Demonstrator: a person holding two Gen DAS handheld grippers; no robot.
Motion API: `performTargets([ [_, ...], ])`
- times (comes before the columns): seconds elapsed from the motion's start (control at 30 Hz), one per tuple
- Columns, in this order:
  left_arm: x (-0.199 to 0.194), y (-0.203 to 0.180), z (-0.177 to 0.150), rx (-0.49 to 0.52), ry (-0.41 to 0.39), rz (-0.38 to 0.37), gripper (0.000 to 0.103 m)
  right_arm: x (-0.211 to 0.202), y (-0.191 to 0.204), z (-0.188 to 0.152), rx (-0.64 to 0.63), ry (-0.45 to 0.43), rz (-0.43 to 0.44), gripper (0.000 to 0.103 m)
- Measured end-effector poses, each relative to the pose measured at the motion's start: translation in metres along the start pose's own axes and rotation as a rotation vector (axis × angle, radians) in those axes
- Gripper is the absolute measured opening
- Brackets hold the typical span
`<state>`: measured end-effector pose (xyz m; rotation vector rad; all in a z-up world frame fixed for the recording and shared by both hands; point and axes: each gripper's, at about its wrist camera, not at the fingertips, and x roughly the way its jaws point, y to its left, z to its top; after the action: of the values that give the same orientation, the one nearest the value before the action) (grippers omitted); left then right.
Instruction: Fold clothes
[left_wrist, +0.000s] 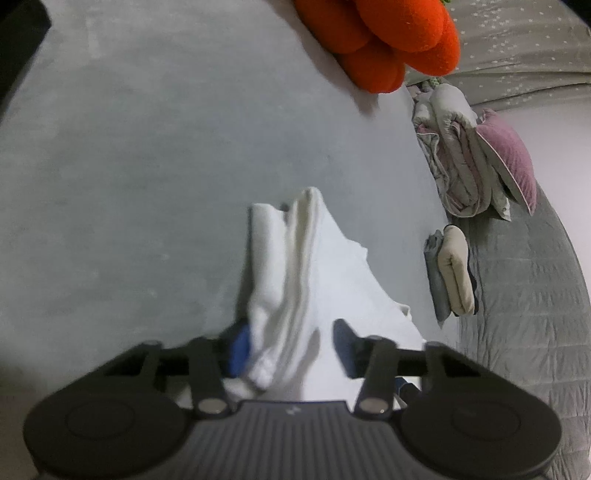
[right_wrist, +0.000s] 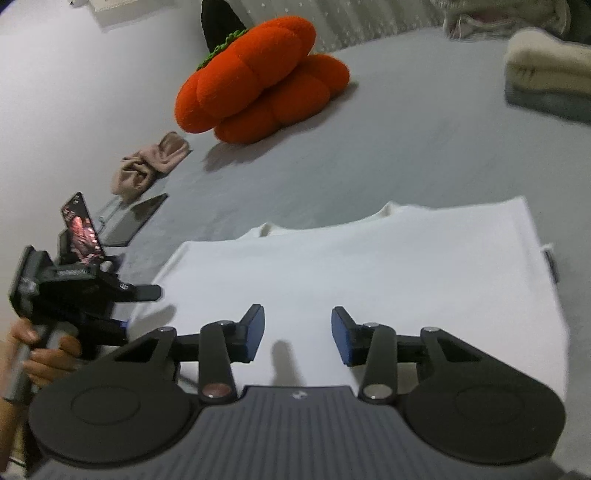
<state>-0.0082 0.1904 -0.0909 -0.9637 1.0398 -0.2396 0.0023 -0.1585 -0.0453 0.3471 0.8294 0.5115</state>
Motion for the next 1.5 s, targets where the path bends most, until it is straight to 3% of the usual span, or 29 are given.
performTargets([
  [0.53, -0.025, -0.066, -0.003, 0.127, -0.032, -0.09, 0.021, 0.0, -0.009, 0.003, 0.095, 0.058, 0.087, 0.046],
  [0.7, -0.016, -0.112, -0.018, 0.22, -0.01, -0.131, 0.021, -0.009, -0.024, 0.005, 0.206, 0.038, 0.12, 0.051],
  [0.87, 0.005, -0.134, -0.031, 0.26, 0.028, -0.147, 0.021, -0.018, -0.043, 0.006, 0.358, 0.019, 0.173, 0.054],
  [1.03, 0.028, -0.137, -0.043, 0.272, 0.068, -0.171, 0.025, -0.027, -0.065, 0.005, 0.529, -0.009, 0.23, 0.056],
  [1.17, 0.048, -0.134, -0.049, 0.279, 0.079, -0.263, 0.036, -0.032, -0.082, 0.002, 0.66, -0.024, 0.28, 0.058],
  [1.33, 0.063, -0.107, -0.046, 0.178, 0.094, -0.396, 0.046, -0.038, -0.103, -0.003, 0.822, -0.041, 0.342, 0.058],
  [1.4, 0.063, -0.098, -0.047, 0.153, 0.106, -0.453, 0.047, -0.04, -0.107, -0.002, 0.857, -0.047, 0.359, 0.058],
  [1.5, 0.062, -0.095, -0.048, 0.184, 0.103, -0.461, 0.047, -0.043, -0.106, 0.0, 0.85, -0.042, 0.359, 0.059],
])
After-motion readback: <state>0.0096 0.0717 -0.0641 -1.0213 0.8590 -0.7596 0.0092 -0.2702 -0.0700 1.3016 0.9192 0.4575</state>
